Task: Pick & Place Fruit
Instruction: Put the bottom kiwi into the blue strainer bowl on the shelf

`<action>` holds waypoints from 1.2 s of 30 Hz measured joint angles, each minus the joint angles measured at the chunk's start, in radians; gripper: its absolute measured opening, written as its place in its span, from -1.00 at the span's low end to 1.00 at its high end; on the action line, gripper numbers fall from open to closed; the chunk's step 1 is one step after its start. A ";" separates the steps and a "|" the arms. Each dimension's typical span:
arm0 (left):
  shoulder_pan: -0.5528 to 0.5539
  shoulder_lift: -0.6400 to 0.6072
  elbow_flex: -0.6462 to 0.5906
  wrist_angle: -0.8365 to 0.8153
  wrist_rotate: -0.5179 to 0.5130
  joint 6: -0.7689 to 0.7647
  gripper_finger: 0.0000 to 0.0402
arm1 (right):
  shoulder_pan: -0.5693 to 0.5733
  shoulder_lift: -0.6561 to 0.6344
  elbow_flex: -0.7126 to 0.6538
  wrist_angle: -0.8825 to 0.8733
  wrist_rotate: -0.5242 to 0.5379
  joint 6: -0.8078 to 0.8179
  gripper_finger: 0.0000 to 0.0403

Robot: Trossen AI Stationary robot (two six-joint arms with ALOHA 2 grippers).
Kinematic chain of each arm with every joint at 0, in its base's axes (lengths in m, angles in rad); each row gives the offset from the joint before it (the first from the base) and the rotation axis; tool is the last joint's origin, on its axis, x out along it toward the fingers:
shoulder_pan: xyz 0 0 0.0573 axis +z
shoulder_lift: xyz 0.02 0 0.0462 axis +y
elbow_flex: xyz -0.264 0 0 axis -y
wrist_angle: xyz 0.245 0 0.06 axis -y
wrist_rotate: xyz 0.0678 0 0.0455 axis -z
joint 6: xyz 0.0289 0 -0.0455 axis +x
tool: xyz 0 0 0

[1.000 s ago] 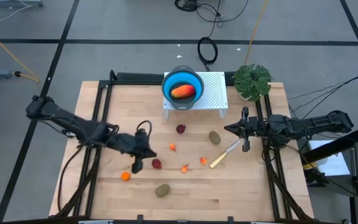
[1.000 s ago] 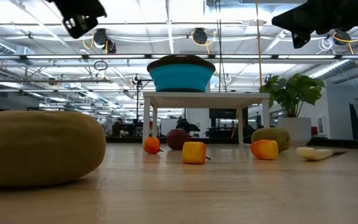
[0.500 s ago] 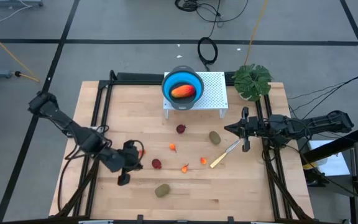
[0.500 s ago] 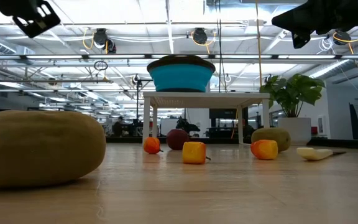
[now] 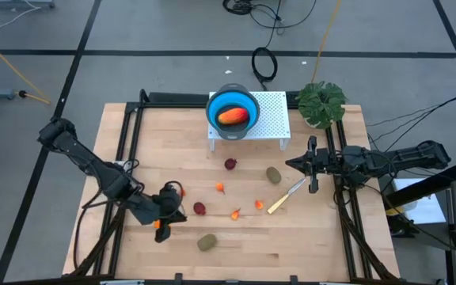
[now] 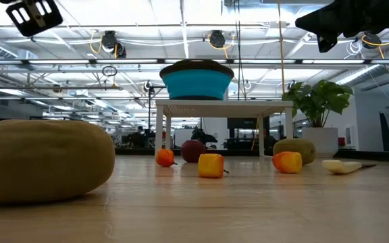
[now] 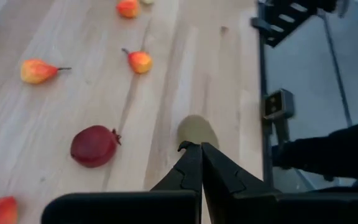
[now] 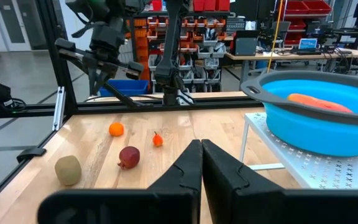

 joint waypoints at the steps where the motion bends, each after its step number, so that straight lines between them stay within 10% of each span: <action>1: 0.009 0.017 0.016 -0.011 0.002 -0.004 -0.99 | 0.000 0.000 0.000 0.000 0.000 0.000 -0.98; 20: 0.092 0.544 0.594 -0.341 0.118 -0.200 -1.00 | 0.000 0.000 0.000 -0.001 -0.001 -0.001 -0.98; 36: 0.064 0.737 0.680 -0.396 0.213 -0.499 -1.00 | 0.000 0.000 -0.001 -0.030 -0.001 -0.001 -0.98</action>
